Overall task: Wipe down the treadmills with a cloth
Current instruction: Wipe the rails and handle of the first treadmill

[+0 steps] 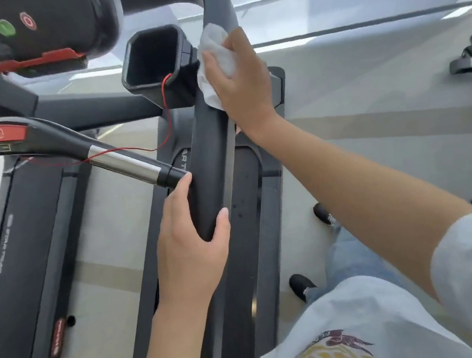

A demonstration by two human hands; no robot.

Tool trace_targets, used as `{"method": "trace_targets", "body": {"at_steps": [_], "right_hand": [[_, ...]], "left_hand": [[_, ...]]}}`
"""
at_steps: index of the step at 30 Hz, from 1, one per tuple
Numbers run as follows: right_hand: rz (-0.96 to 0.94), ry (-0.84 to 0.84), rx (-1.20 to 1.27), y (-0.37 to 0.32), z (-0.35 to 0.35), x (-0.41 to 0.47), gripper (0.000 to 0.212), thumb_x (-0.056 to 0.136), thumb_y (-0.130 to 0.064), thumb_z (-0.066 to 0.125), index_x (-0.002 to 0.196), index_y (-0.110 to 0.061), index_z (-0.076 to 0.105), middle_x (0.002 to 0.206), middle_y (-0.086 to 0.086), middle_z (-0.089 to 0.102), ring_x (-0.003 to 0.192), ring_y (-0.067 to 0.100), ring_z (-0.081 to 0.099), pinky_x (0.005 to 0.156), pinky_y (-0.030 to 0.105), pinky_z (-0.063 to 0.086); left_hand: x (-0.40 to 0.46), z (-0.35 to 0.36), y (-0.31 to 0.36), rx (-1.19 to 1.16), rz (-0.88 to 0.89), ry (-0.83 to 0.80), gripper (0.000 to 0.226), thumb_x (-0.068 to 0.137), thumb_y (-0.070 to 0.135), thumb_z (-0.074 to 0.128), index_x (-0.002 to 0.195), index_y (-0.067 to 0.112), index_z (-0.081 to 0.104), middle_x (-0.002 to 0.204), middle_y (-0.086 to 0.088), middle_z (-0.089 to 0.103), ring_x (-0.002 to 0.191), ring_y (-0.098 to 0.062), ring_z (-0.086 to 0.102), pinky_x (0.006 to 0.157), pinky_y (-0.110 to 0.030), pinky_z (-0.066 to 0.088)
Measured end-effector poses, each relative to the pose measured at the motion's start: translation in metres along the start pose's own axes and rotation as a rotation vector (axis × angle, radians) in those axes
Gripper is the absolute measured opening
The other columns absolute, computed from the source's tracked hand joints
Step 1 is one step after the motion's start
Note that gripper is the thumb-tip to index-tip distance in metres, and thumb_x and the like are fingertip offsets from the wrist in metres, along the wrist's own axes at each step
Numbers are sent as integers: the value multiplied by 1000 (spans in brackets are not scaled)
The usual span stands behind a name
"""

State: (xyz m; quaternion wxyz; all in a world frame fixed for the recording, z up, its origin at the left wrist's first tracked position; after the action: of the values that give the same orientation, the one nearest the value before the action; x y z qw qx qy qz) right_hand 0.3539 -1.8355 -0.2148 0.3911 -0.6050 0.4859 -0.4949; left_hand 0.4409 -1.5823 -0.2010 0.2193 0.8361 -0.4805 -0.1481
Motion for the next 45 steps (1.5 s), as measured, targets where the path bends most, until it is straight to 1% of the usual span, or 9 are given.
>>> {"method": "trace_targets", "body": {"at_steps": [6,11,14,18,23,27,31,38,45], "right_hand": [[-441,-362,-263,-45,15,-68,23,84,-30,74,78,-13,60,74,-3,54,65,15,42,54,31,40],[-603,-719,-451,-54,30,-29,30,92,-51,61,89,-24,74,81,-7,59,75,16,59,59,29,41],[-596,-832,-667,-58,55,25,33,93,-52,55,84,-25,71,80,-4,60,79,21,56,66,33,40],[-782,-1105,-865,-68,91,9,41,96,-48,47,71,-18,61,73,5,60,75,32,57,65,38,46],[-966,-1471,-942,-81,134,-90,43,96,-41,50,64,-13,50,64,5,48,57,21,44,52,30,25],[-1116,-1414,-950,-89,132,-120,41,99,-36,47,64,-16,39,66,1,41,55,15,33,51,31,21],[-978,-1401,-856,-81,120,-91,42,95,-45,47,65,-17,53,64,2,50,60,23,47,54,33,27],[-871,-1249,-973,-71,122,-17,38,91,-37,56,59,-16,57,58,5,52,59,23,47,54,29,28],[-1067,-1287,-851,-93,108,-117,44,96,-41,49,60,-18,41,63,1,47,68,34,49,61,35,32]], "left_hand": [[0,-4,3,-21,-71,-20,74,93,34,73,156,39,36,143,30,47,131,11,44,101,-9,37],[-7,-7,2,17,-167,-15,71,95,44,68,158,43,35,150,31,45,135,11,42,98,-16,38],[-23,-7,-3,34,-240,32,66,96,49,66,156,37,42,147,29,50,133,6,48,99,-21,42],[-56,-13,-16,135,-368,130,61,95,60,62,147,30,55,130,20,64,114,-5,59,83,-27,51],[-97,-16,-22,249,-510,337,55,98,60,55,132,19,69,115,9,73,98,-16,67,76,-32,50],[-106,-15,-24,291,-586,542,45,108,43,43,115,14,76,102,3,77,83,-24,71,67,-40,51],[-103,-17,-23,384,-655,638,46,109,39,37,95,17,75,79,5,70,63,-25,60,53,-36,41],[-102,-18,-21,415,-643,666,45,108,39,37,89,18,72,75,5,66,61,-24,55,53,-33,35],[-103,-17,-28,283,-630,543,39,107,40,40,98,19,72,83,6,68,71,-22,59,60,-36,44]]}}
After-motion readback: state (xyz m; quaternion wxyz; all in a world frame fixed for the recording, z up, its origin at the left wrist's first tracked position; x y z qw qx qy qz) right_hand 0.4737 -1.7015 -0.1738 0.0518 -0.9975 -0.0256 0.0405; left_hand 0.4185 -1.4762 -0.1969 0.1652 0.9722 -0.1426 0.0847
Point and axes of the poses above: each hand's wrist, its own x-axis towards the middle knuckle, its own z-axis out of the palm, y = z × x, the point moved 8 cm from there along x, towards the middle knuckle
